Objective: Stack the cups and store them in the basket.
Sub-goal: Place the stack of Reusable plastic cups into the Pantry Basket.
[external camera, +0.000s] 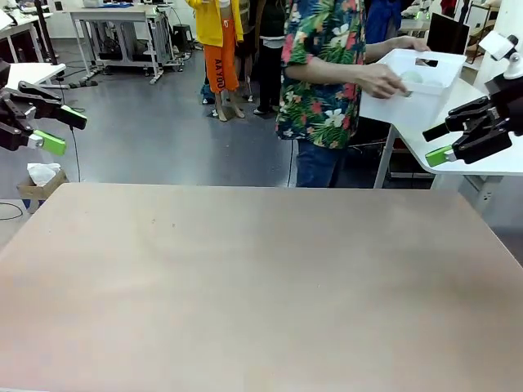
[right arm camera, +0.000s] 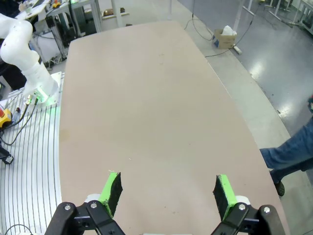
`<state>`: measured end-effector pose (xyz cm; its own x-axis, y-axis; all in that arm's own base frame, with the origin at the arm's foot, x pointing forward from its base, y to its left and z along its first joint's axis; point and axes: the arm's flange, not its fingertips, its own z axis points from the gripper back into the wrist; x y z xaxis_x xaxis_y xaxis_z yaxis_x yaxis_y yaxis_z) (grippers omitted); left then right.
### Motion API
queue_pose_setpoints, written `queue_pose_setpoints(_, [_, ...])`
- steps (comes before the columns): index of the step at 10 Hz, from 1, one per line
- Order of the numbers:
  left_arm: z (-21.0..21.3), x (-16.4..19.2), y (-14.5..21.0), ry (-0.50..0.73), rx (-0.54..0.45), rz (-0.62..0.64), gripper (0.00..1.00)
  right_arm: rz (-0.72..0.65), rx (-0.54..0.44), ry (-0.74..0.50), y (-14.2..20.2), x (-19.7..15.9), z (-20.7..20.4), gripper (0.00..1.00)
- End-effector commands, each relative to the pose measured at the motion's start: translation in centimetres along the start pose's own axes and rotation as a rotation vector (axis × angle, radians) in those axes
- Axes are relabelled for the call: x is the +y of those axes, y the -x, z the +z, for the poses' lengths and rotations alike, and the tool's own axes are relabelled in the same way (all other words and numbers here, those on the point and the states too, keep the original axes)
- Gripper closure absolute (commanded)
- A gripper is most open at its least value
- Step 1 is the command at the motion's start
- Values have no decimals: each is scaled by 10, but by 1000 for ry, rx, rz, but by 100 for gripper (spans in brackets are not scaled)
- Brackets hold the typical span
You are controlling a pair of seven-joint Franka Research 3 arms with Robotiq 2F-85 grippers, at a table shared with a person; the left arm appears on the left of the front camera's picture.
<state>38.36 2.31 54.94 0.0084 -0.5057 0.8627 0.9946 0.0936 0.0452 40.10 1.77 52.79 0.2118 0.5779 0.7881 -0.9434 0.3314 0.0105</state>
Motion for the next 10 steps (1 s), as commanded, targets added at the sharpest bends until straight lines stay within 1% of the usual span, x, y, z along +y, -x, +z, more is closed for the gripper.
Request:
queue_pose_setpoints(1, [0,1,-2,4,0,2,0,-13,-7,-1,-2,0,1,0])
queue_pose_setpoints(10, [0,1,-2,4,0,2,0,-13,-7,-1,-2,0,1,0])
